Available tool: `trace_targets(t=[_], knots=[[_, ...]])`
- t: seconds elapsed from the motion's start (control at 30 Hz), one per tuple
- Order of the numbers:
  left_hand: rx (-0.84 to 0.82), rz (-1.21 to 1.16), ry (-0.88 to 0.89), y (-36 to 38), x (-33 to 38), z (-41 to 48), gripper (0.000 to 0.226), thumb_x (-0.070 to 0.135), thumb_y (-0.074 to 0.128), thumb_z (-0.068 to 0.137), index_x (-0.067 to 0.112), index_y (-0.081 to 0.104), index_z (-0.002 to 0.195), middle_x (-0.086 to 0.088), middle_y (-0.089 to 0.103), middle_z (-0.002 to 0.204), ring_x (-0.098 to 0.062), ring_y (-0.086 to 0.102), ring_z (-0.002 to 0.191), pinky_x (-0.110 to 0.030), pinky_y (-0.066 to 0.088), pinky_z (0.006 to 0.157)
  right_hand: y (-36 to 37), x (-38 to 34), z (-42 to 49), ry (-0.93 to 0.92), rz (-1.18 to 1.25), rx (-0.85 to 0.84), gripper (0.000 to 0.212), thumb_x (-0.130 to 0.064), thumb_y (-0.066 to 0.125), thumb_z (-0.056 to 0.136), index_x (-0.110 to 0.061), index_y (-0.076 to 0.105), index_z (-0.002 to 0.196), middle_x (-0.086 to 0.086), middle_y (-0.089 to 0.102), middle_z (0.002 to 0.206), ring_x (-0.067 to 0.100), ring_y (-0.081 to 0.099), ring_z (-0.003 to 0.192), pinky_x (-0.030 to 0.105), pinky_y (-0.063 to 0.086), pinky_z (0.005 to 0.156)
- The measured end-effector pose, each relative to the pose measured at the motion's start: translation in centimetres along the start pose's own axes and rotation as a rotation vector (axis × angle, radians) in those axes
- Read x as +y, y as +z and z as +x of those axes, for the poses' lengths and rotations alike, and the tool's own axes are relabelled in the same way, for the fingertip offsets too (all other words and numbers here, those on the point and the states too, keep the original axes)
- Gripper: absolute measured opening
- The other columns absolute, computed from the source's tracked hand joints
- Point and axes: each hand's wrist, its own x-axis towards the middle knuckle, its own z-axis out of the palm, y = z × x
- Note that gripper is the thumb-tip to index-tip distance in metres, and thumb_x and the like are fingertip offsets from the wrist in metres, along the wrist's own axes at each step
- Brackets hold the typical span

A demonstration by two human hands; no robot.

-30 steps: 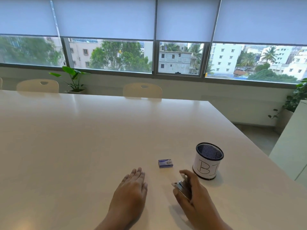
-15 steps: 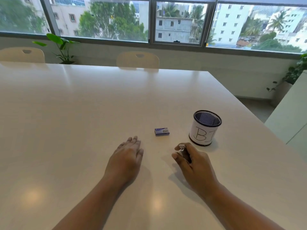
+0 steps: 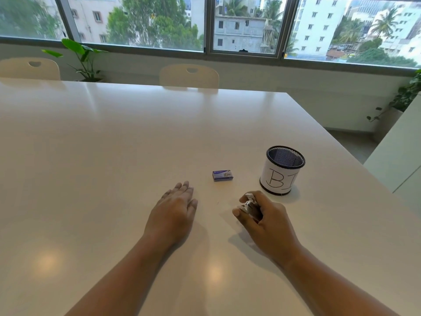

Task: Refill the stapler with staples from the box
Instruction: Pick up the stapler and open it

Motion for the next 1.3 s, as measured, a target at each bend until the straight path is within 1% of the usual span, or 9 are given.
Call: trace_targets(t=[0.1,0.2,0.43,0.57,0.7,0.83,1.0,1.17,1.3], knots=[[-0.005,-0.002,0.002,-0.04,-0.07,-0.08,0.052,0.037,0.033,0.1,0.02,0.035,0.149,0.004,0.028,0.16,-0.008,0.02,0.148,-0.028,0.013,0.121,0.2,0.52,-0.05,-0.023,0.028,0.01,0.038,-0.066,0.052,0.088,-0.03,0.063,0.095,-0.012,0.057,0.058,0.009,0.048,0.05,0.023,0.044,0.05],[-0.006,-0.007,0.007,-0.09,-0.05,-0.09,0.051,0.036,0.033,0.101,0.019,0.035,0.149,0.004,0.028,0.16,-0.008,0.02,0.148,-0.027,0.012,0.12,0.25,0.73,-0.09,-0.022,0.027,0.013,0.039,-0.064,0.053,0.088,-0.027,0.065,0.096,-0.01,0.058,0.059,0.009,0.048,0.05,0.027,0.046,0.052],[-0.005,-0.015,0.004,-0.07,-0.08,-0.05,0.05,0.034,0.032,0.101,0.02,0.035,0.149,0.004,0.027,0.16,-0.007,0.019,0.148,-0.028,0.012,0.121,0.05,0.42,-0.05,-0.015,-0.021,-0.028,0.046,-0.065,0.057,0.084,-0.024,0.067,0.1,-0.024,0.055,0.062,0.005,0.054,0.054,0.013,0.043,0.055],[-0.009,-0.016,0.006,-0.11,-0.02,-0.07,0.05,0.034,0.032,0.101,0.019,0.035,0.149,0.004,0.027,0.161,-0.007,0.018,0.148,-0.028,0.012,0.121,-0.02,0.31,-0.16,0.018,-0.022,-0.061,0.054,-0.076,0.057,0.076,-0.029,0.064,0.101,-0.012,0.062,0.062,0.011,0.055,0.055,0.024,0.051,0.055],[-0.009,-0.015,0.007,-0.13,0.03,-0.07,0.05,0.034,0.032,0.101,0.019,0.034,0.149,0.003,0.026,0.161,-0.008,0.018,0.148,-0.027,0.011,0.121,-0.14,0.25,-0.14,0.03,-0.024,-0.046,0.053,-0.076,0.057,0.076,-0.029,0.064,0.1,-0.016,0.059,0.062,0.008,0.054,0.055,0.02,0.049,0.055],[-0.012,-0.019,0.005,-0.08,0.05,-0.01,0.051,0.034,0.033,0.101,0.018,0.034,0.149,0.003,0.026,0.161,-0.008,0.018,0.149,-0.028,0.012,0.121,-0.05,0.39,-0.04,0.011,0.023,-0.039,0.038,-0.059,0.059,0.087,-0.023,0.066,0.096,-0.01,0.063,0.064,0.011,0.052,0.054,0.027,0.049,0.054],[-0.012,-0.011,0.009,-0.07,0.02,-0.07,0.051,0.036,0.033,0.101,0.019,0.034,0.149,0.004,0.026,0.161,-0.008,0.018,0.149,-0.027,0.012,0.121,-0.07,0.48,-0.03,0.007,0.059,-0.035,0.032,-0.054,0.058,0.089,-0.024,0.064,0.095,-0.01,0.056,0.059,0.009,0.044,0.051,0.02,0.04,0.052],[-0.012,-0.012,0.008,-0.09,0.0,-0.05,0.052,0.036,0.034,0.1,0.019,0.034,0.149,0.004,0.027,0.161,-0.008,0.018,0.149,-0.028,0.013,0.121,-0.11,0.28,-0.13,0.022,-0.001,-0.037,0.043,-0.065,0.063,0.078,-0.027,0.064,0.098,-0.027,0.058,0.067,0.0,0.059,0.06,0.006,0.042,0.056],[-0.009,-0.012,0.01,-0.07,-0.03,-0.08,0.053,0.037,0.034,0.1,0.019,0.034,0.149,0.004,0.026,0.161,-0.007,0.017,0.149,-0.028,0.012,0.12,-0.06,0.35,-0.15,0.032,-0.004,-0.042,0.045,-0.068,0.062,0.077,-0.028,0.064,0.098,-0.025,0.062,0.069,0.003,0.061,0.062,0.009,0.046,0.057]])
